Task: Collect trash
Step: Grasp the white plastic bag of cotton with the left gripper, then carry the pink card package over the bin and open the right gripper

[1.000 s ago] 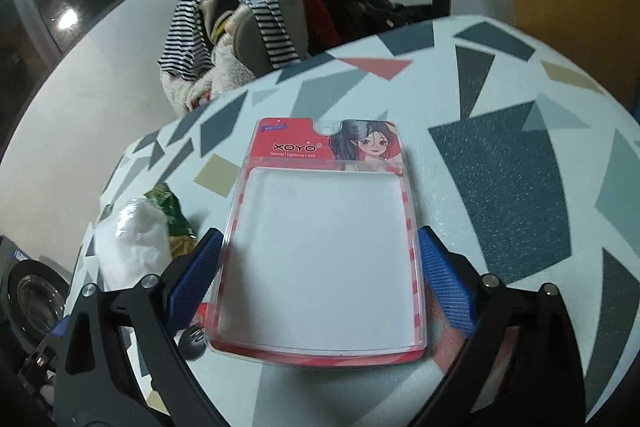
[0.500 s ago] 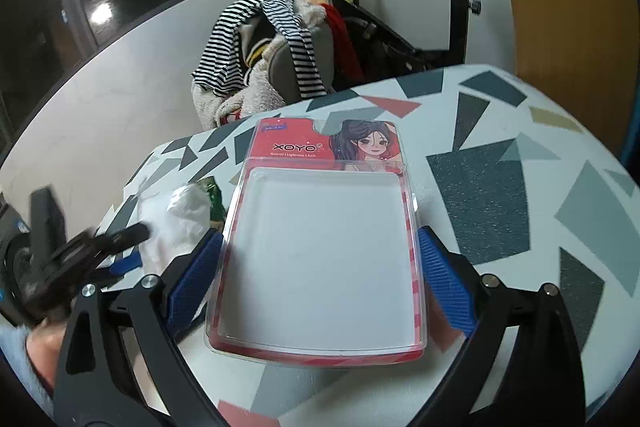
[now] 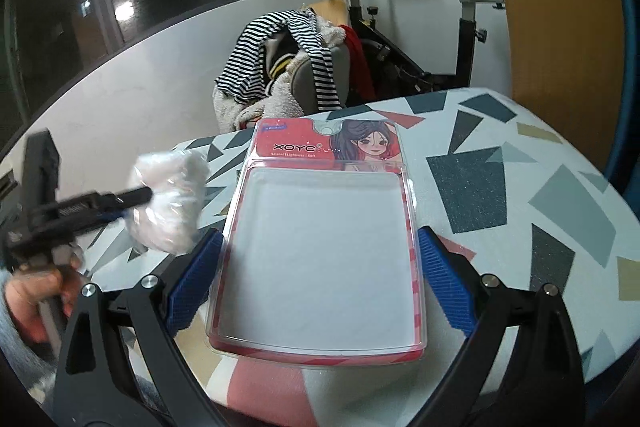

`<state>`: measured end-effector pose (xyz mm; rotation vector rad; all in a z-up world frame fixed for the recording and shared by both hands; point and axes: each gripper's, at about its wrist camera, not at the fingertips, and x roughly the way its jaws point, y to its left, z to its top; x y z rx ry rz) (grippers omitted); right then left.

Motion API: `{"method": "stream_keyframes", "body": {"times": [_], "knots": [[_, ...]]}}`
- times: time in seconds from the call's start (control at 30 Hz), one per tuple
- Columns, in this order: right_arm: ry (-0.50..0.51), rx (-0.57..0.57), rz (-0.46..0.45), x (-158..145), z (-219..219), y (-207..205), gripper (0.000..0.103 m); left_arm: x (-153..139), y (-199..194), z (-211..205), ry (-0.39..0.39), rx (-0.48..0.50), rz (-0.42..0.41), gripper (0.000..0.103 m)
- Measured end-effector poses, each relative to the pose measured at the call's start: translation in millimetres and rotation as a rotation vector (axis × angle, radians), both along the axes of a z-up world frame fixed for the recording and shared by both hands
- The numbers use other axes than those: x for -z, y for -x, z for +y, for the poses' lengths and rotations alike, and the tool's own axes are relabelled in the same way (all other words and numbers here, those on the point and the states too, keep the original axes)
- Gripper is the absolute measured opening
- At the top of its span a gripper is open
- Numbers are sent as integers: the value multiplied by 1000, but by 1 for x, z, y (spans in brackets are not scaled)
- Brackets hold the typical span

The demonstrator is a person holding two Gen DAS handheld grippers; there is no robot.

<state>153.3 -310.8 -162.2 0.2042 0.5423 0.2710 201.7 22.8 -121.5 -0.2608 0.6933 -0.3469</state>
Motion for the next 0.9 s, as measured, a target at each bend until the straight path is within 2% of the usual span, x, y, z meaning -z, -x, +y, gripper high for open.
{"method": "stream_keyframes", "body": {"times": [0.23, 0.47, 0.73, 0.9], "knots": [[21, -61, 7, 5, 21, 43, 94, -18, 85, 24, -68, -16, -49, 42], [38, -152, 71, 26, 59, 88, 94, -13, 160, 46, -24, -52, -51, 42], [112, -273, 116, 57, 106, 124, 94, -4, 197, 51, -5, -63, -47, 42], [137, -269, 135, 70, 114, 128, 94, 1, 204, 54, 14, -78, -42, 42]]}}
